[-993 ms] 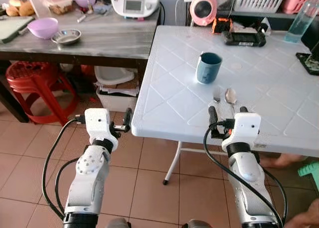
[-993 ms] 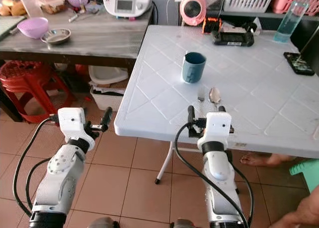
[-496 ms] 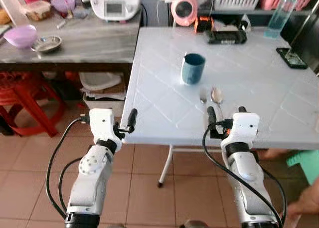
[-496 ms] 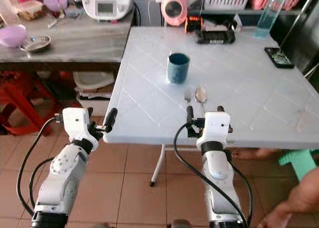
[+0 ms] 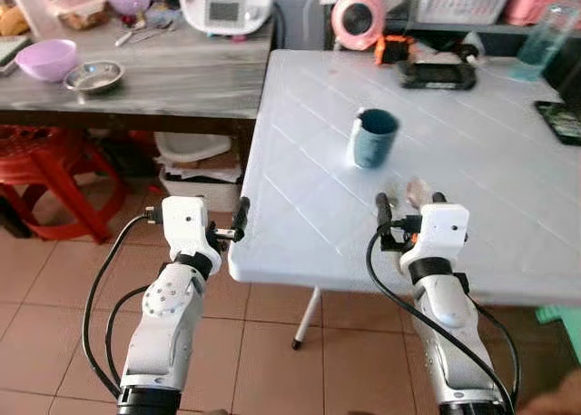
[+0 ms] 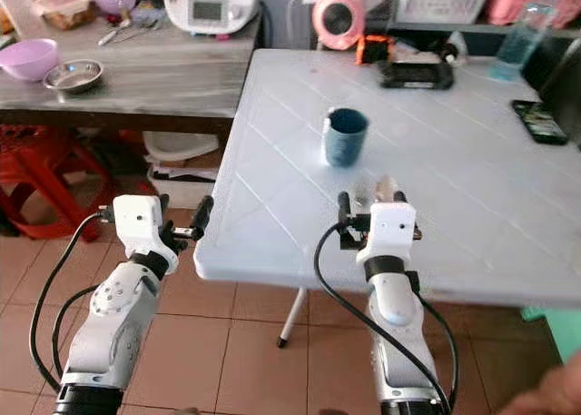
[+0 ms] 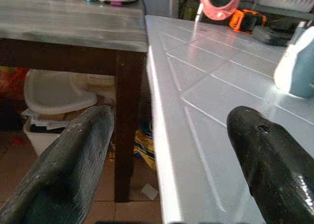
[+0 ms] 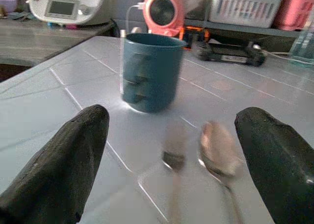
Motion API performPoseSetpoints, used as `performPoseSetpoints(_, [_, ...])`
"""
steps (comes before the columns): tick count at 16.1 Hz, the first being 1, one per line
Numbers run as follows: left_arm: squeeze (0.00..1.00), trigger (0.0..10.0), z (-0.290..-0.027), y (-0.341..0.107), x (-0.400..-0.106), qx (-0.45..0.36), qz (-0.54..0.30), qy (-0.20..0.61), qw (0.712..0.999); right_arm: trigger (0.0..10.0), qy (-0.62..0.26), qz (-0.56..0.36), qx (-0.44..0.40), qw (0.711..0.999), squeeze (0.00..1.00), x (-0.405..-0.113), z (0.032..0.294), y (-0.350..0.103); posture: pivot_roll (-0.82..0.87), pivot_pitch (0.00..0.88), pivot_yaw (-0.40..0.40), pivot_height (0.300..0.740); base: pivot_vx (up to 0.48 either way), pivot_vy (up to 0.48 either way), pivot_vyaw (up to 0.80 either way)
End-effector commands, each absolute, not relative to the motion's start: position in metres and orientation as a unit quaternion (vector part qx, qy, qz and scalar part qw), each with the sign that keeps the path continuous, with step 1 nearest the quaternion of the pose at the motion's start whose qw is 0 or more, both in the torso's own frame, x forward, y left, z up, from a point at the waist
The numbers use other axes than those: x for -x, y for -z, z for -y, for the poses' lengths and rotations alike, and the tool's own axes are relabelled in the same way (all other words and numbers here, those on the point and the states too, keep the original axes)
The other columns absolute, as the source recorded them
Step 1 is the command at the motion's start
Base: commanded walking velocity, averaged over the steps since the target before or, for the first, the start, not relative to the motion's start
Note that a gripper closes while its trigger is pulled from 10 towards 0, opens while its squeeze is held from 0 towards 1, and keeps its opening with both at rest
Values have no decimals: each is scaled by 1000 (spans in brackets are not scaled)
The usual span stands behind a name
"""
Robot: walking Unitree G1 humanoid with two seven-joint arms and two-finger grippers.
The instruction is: Setting the table
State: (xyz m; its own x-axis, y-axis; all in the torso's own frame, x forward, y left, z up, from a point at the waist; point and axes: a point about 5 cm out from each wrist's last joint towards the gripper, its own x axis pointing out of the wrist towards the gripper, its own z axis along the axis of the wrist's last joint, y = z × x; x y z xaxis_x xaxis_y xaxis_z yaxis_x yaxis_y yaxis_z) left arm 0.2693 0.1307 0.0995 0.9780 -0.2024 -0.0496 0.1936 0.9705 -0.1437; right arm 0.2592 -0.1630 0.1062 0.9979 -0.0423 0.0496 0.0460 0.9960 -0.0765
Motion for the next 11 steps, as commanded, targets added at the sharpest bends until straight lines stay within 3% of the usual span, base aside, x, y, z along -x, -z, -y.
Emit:
performPoseSetpoints(1, [0,10000,-132,-102,-270,71,-27,97,992,10000,23,20,36,999,0,-261,163,-106,-17,0,28,740,0,0,0])
performPoseSetpoints(6, [0,10000,-134,-99,-268,66,-39,103,992,10000,24,13,37,999,0,-260,163,-104,-15,0,27,740,0,0,0])
performPoseSetpoints(9, [0,10000,-134,-97,-266,64,-45,109,991,10000,26,9,33,999,0,-259,163,-103,-15,0,27,740,0,0,-800])
performPoseSetpoints(11, [0,10000,-132,-98,-265,67,-41,115,990,10000,30,6,29,999,0,-259,164,-102,-15,0,28,740,0,0,0])
